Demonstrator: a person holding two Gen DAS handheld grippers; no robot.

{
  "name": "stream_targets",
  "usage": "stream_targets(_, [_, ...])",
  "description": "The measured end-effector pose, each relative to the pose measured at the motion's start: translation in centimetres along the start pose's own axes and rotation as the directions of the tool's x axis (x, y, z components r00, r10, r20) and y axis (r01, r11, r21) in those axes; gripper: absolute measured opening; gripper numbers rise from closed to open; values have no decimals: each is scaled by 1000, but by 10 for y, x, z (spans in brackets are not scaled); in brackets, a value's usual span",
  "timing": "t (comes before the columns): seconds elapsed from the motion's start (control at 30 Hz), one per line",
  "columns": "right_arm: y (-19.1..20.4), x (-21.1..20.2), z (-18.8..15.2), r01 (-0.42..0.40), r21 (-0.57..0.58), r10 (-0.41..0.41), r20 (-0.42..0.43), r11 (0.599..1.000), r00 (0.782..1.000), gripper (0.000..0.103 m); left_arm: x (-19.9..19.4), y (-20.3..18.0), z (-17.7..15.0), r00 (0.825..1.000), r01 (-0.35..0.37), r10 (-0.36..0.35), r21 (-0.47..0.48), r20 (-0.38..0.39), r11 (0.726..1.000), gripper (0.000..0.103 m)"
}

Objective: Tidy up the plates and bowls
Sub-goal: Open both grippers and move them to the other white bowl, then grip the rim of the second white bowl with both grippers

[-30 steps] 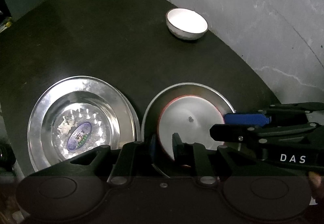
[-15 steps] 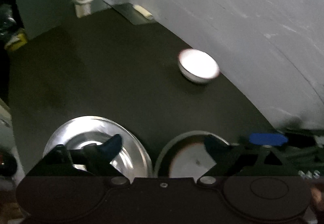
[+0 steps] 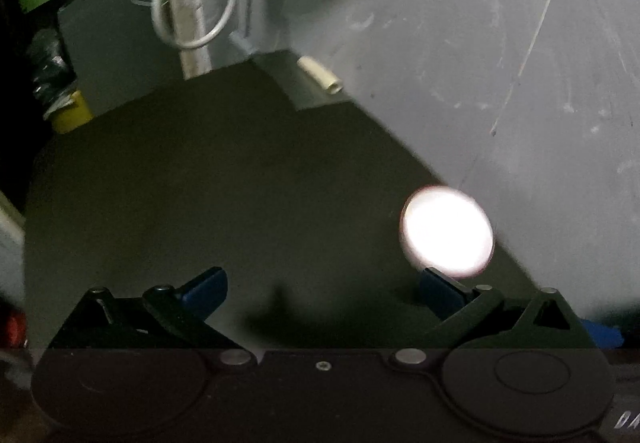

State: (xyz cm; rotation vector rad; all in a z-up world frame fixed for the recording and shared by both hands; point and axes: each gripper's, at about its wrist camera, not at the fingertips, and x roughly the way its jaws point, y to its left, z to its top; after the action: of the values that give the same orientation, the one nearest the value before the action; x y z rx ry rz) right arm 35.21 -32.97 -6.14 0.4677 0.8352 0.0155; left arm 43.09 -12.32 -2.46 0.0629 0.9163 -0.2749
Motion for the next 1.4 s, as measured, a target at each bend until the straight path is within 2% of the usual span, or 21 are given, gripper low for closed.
stream_targets(0.13, [-1,20,10,1,16,-2,38,1000,999,100,28,-13,21,999,42,-43,46,11,998,102])
stream_targets(0.37, [-3,52,23,9,37,-11,49,999,999,88,68,-28,37,996,83,-78,129,-37,988,101])
stream_targets(0.77, [-1,74,36,11,27,-12,16,1000,1000,60,87,-41,41,982,170,-153,169,-109,971,69])
stream_targets(0.83, [-2,76,35,6,31,-6,8,1000,1000,53,88,-43,40,981,172,-154,175,-115,969,57])
stream_targets(0.93, [-3,77,35,1,35,-1,3,999,1000,41,89,-44,39,979,182,-161,171,-129,968,47])
stream_targets(1.07, [-3,78,34,-10,38,10,-5,999,1000,34,88,-44,38,975,195,-173,164,-139,967,39])
stream_targets(1.23, [-3,78,33,-13,38,14,-7,999,1000,33,88,-47,37,970,214,-190,159,-151,964,25])
stream_targets(1.4, [-6,77,32,-13,43,14,-5,999,1000,29,85,-49,36,973,202,-178,161,-148,966,19])
